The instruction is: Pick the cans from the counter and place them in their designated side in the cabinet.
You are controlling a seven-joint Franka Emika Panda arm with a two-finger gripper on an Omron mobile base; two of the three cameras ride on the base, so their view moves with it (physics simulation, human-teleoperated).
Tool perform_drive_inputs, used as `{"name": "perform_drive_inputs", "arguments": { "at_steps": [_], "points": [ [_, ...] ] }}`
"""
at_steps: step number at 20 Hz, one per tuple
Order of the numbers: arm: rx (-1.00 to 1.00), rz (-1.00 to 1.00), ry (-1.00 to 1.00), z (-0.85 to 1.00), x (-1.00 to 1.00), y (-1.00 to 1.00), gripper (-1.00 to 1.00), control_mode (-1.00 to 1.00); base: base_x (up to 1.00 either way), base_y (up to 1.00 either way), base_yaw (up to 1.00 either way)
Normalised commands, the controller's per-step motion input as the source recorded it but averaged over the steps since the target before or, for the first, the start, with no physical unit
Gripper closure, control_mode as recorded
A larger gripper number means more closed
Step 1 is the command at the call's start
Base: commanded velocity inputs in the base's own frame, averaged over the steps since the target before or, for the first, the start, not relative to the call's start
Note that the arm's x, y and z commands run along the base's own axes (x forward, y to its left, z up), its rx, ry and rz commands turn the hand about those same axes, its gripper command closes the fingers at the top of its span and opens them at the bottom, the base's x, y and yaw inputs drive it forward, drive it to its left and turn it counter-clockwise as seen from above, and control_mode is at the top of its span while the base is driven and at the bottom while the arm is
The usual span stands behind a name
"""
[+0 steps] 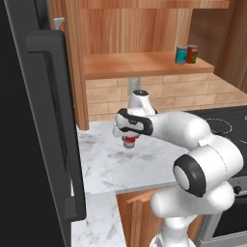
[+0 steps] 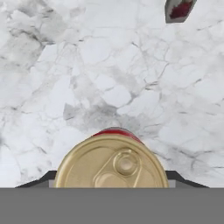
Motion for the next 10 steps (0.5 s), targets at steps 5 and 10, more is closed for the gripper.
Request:
{"name": "perform_drive_inputs", "arguments": {
  "at_steps": [5,10],
  "points": [
    [0.00,-0.02,-0.01,0.48,-0.08,0.00,1.00,-1.00,0.00,0.00,0.00],
    [0.00,-0.02,0.00,0.47,-0.08,-0.04,1.00,-1.00,0.00,0.00,0.00]
  ]
}}
